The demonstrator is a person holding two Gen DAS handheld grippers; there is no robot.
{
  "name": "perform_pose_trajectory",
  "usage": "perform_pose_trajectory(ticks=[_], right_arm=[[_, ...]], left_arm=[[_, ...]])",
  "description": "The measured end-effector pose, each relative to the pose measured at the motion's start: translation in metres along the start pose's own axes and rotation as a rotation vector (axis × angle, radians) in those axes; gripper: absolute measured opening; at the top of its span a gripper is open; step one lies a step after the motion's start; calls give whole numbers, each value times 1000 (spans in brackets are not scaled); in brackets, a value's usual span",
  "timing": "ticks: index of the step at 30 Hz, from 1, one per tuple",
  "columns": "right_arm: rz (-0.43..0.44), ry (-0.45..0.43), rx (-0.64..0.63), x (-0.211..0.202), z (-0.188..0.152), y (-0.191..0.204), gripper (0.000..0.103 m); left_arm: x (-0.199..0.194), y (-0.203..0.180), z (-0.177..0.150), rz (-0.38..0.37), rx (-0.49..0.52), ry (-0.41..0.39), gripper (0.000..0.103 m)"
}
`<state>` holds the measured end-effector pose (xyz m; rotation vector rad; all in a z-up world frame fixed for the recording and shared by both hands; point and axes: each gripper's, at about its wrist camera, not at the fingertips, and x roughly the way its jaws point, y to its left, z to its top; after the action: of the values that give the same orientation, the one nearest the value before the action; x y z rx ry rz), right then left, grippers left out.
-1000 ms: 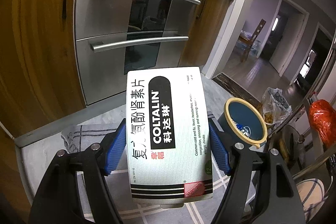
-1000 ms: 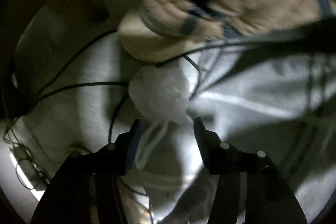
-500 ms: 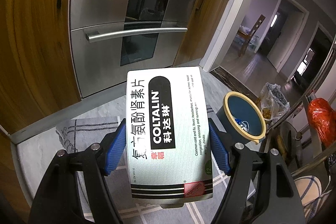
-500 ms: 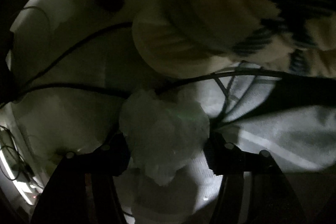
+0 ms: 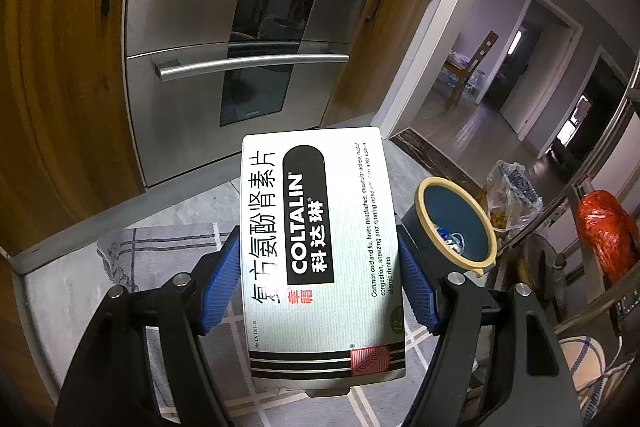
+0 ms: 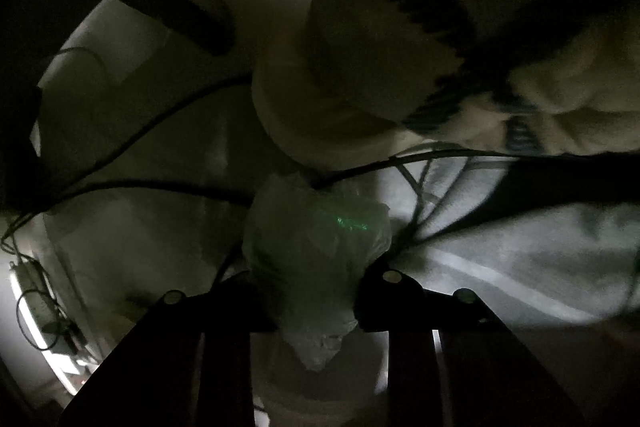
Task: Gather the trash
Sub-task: 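Grasp the clear plastic bag with the right tool while the left tool holds the box, then carry the medicine box and plastic bag over the teal bin with both tools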
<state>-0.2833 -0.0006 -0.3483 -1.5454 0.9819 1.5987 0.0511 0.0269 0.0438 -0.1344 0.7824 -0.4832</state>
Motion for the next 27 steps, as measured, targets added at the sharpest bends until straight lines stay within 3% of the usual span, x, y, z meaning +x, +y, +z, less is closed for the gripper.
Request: perform_pose_trajectory(ticks=[8,13,19,27], right_arm=[[-81,26,76,-50,-23,-24,25],[-161,30,222,-103,-48,-48,24],[-221,0,289,-179,-61,-35,23],[-341,15,305,-248,-86,-25,23]], left_arm=[[-2,-7,2,-15,10,-12,71],[-5,-10,-2,2,27,-18,71],[-4,-15,-4,21,41,-14,71],[0,-25,-6,38,65,-2,72]])
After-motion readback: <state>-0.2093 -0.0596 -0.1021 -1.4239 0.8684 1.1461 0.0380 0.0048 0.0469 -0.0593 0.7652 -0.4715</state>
